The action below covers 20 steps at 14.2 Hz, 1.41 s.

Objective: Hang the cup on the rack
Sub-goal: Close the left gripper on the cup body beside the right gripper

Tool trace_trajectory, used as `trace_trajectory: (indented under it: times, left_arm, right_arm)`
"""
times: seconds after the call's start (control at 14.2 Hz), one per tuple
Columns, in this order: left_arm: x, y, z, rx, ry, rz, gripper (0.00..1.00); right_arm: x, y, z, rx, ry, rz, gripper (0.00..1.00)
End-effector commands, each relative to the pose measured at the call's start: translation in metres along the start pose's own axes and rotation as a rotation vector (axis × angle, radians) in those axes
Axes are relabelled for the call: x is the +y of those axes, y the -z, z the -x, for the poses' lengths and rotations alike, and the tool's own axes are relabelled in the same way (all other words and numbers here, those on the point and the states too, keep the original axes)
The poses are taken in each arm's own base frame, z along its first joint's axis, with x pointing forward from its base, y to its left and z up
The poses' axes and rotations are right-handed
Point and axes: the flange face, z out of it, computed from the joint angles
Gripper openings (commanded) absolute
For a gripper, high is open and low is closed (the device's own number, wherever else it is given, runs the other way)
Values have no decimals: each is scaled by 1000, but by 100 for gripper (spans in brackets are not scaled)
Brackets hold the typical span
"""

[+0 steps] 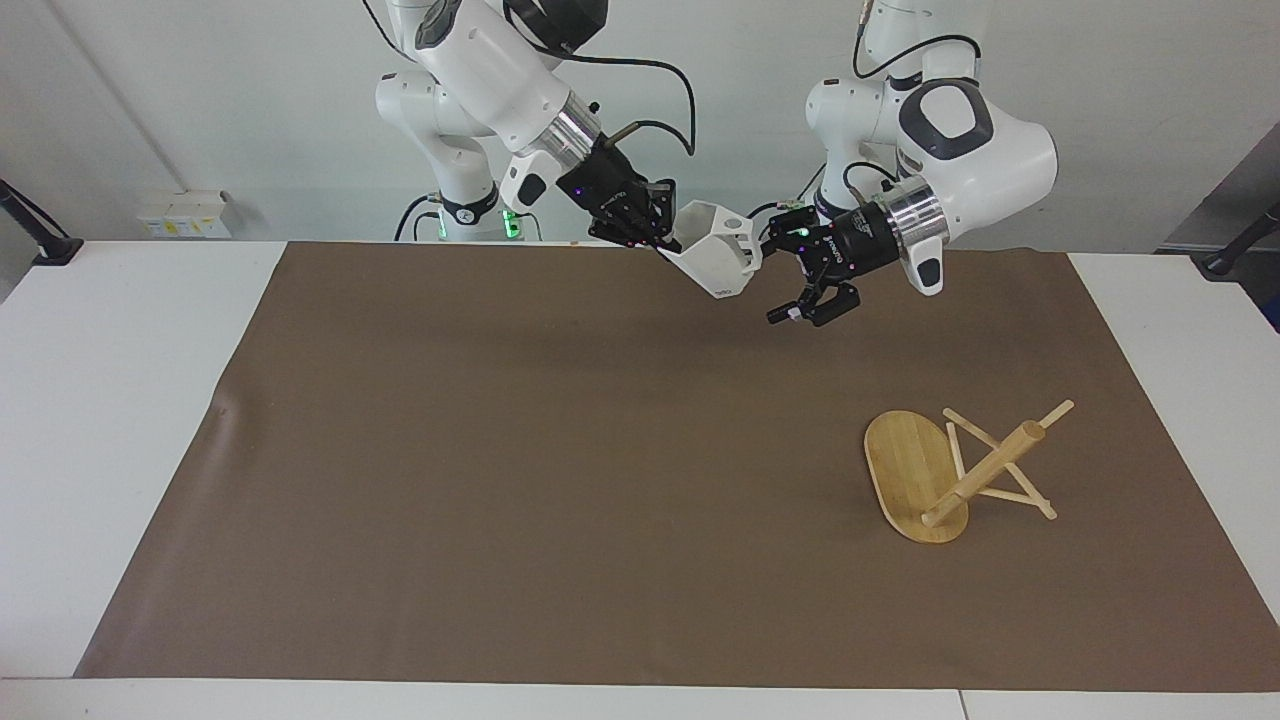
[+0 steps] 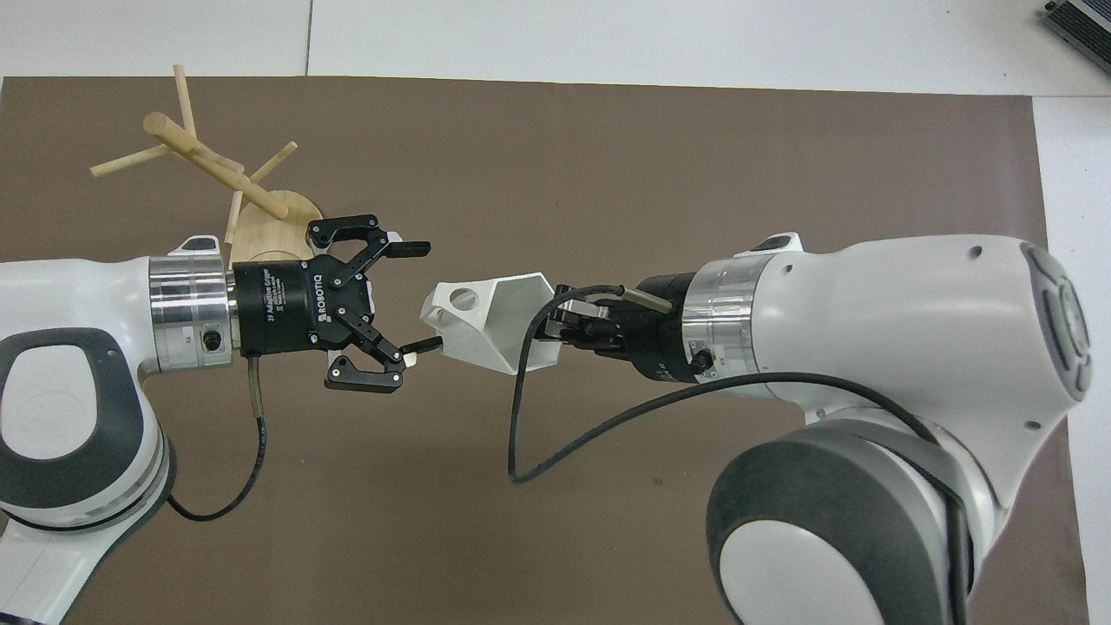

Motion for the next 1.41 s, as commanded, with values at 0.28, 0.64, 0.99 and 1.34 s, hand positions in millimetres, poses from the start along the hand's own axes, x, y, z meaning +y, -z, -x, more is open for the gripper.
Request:
trace_trajectory:
  times: [0.28,0.64,0.99,1.34]
  left_arm:
    - [-18,-11,-5,-8,25,-72,100]
    - [-26,-14,-9,15,-15,-120,100]
    - [-29,-14,-4,7,-52,-152,64]
    - [-30,-11,-4,26,-76,-150,0]
  right_arm:
    - [-9,-12,7,-11,-20,-32,0]
    - [-9,-12,7,-11,-26,-32,0]
    - [-9,-11,7,-10,-30,-33,0]
    - [-9,-11,7,-10,-30,-33,0]
